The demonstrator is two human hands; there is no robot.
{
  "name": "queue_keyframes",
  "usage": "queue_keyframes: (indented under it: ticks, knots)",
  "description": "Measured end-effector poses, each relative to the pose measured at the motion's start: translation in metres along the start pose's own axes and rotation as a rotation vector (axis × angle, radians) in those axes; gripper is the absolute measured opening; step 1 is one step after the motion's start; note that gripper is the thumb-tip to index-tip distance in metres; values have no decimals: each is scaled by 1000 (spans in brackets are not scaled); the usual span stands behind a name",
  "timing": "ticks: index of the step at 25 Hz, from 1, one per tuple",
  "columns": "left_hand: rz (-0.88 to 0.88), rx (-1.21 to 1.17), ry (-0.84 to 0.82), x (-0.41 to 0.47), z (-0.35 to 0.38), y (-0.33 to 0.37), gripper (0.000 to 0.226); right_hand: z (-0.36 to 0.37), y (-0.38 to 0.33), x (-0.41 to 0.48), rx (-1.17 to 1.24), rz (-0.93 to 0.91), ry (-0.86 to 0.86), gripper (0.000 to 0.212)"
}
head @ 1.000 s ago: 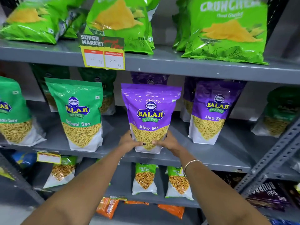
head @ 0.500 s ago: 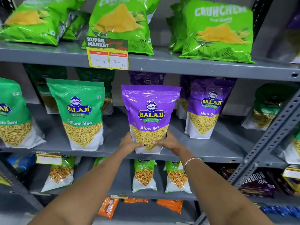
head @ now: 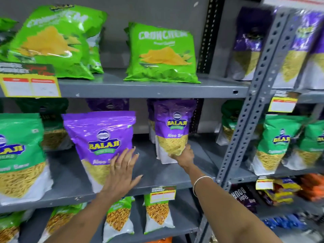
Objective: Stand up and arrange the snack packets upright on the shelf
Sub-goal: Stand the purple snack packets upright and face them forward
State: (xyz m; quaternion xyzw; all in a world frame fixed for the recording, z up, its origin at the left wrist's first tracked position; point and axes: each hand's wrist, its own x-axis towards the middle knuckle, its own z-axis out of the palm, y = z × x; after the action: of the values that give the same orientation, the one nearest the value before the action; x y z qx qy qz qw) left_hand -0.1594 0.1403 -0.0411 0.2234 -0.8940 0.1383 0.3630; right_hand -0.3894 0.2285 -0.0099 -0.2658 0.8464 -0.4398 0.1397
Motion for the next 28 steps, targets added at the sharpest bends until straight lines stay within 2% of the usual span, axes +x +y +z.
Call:
queue_keyframes:
  ticks: [1,3,6,8,10,13,14,15,16,19,21,23,26,28]
  knots:
    - [-33,-56,-58,19,15,21,77,-14,11,17,-10,2,19,96]
    - [-233,-216,-132,61,48,55,81,-35,31,50,22,1,-23,102]
    - [-750,-648,-332,111,92,78,98,-39,49,91,223,6,-227,99]
    - [-995,-940,-382,126,116,74,96,-31,53,110,310,17,-383,97]
    - [-1131,-986,-338,127,130,66,81,-23,53,119,380,20,-501,93]
    - [-1194,-995,-312,122,124,70,51,-21,54,115,509,-31,-603,61]
    - [-1185,-1025,-292,121,116,77,43,-23,56,112,514,-40,-595,57]
    - [-1189,-1027,-299,119,107,84,37,-27,59,106,510,-42,-570,63]
    - [-1183,-1026,-302,116,102,90,37,-29,65,103,507,-44,-562,71]
    - [-1191,-1005,-346,97,95,98,53,-43,75,82,456,-41,-529,68]
    - [-1171,-1014,-392,81,110,91,64,-48,81,70,420,-52,-494,78]
    - [-1171,-995,-439,71,115,89,63,-51,84,59,422,-69,-485,84]
    - [-1180,-982,-451,68,107,92,64,-55,85,48,399,-63,-478,73]
    - [-1157,-980,-471,68,101,95,60,-57,85,43,372,-76,-467,75]
